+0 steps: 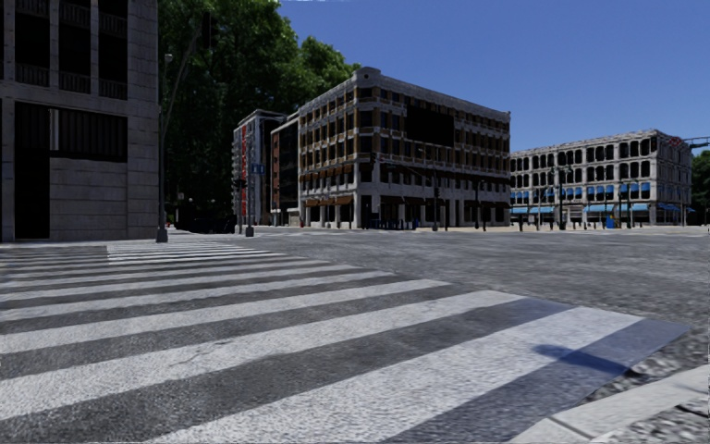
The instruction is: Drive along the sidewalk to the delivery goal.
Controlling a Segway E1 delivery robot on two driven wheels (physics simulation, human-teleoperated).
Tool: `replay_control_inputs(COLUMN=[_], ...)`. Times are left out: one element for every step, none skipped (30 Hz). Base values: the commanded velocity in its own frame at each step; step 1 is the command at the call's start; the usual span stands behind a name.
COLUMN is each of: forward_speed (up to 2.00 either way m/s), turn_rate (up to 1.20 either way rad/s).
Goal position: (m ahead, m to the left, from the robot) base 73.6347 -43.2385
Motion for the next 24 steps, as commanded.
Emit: replay_control_inputs(forward_speed=[2.00, 2.00, 2.00, 2.00, 2.00, 2.00, 2.00, 2.00, 2.00, 2.00, 2.00, 2.00, 2.00, 2.00, 2.00, 2.00, 2.00, 2.00, 2.00, 2.00, 2.00, 2.00, 2.00, 2.00], turn_rate=[0.62, 0.62, 0.62, 0.62, 0.62, 0.62, 0.62, 0.62, 0.62, 0.62, 0.62, 0.62, 0.62, 0.61, 0.61, 0.60, 0.59, 0.58, 0.58, 0.54, 0.33, 0.33, 0.11, 0.00])
